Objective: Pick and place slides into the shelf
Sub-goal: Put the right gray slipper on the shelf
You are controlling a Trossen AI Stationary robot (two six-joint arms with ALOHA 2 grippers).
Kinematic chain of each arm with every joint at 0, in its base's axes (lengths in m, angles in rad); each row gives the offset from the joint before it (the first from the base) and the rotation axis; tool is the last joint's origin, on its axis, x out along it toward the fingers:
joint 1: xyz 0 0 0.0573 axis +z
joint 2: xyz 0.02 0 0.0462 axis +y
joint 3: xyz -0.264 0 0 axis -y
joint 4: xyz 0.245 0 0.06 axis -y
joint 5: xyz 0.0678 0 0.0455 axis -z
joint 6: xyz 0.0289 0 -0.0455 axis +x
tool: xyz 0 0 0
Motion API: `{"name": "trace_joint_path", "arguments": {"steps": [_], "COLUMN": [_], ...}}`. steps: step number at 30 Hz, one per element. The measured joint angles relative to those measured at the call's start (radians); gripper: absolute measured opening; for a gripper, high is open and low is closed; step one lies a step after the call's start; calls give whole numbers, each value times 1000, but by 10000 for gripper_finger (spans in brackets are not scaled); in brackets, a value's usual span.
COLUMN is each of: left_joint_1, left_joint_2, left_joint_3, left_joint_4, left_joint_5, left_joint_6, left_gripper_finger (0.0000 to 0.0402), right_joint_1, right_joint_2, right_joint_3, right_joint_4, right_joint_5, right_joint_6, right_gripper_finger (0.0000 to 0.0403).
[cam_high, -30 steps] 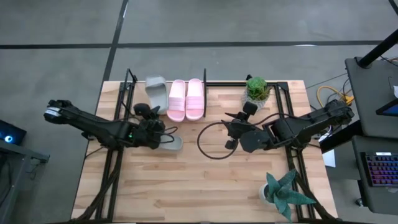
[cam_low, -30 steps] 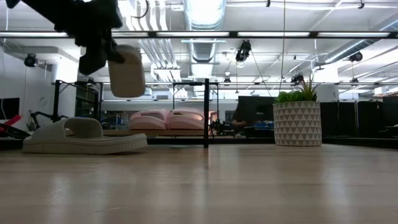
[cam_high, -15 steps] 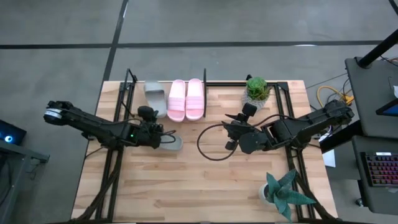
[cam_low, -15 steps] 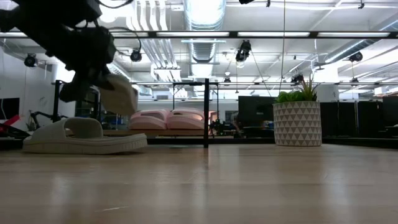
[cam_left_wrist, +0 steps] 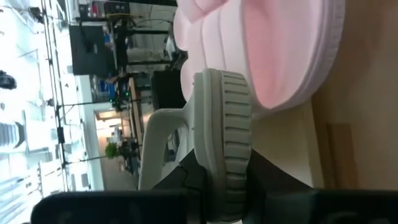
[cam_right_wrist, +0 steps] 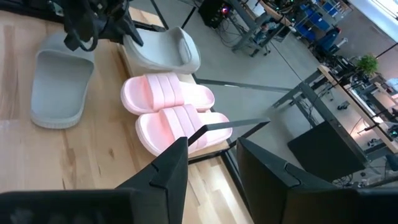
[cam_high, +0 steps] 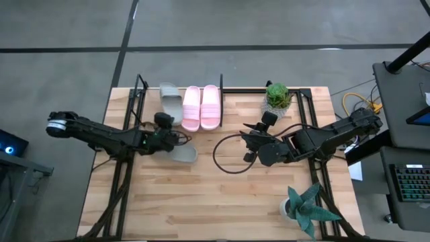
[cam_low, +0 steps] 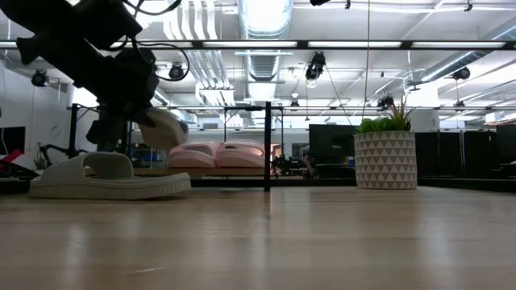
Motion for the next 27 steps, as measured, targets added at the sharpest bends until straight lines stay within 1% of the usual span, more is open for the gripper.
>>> {"name": "trace_joint_path", "arguments": {"steps": [2, 9, 12, 19, 21, 27], "left_joint_1": [12, 44, 51, 53, 55, 57], "left_joint_2": [0, -5, -1, -1, -1, 1], "left_joint_3": [-13, -50, -54, -54, -54, -54], "left_joint_4": [23, 23, 29, 33, 33, 32], "left_joint_5": [8, 28, 66, 75, 78, 85], "left_joint_6": [28, 82, 82, 78, 78, 79], "left_gripper_finger": [28, 28, 28, 30, 51, 142], "right_joint_1": [0, 0, 0, 0, 0, 0], "right_joint_2": [0, 0, 0, 0, 0, 0], "right_joint_3": [0, 0, 0, 0, 0, 0], "right_joint_4": [0, 0, -1, -1, -1, 0], "right_joint_5": [0, 0, 0, 0, 0, 0], "right_joint_6": [0, -5, -5, -6, -8, -8], "right_gripper_finger": [127, 119, 119, 118, 115, 112]}}
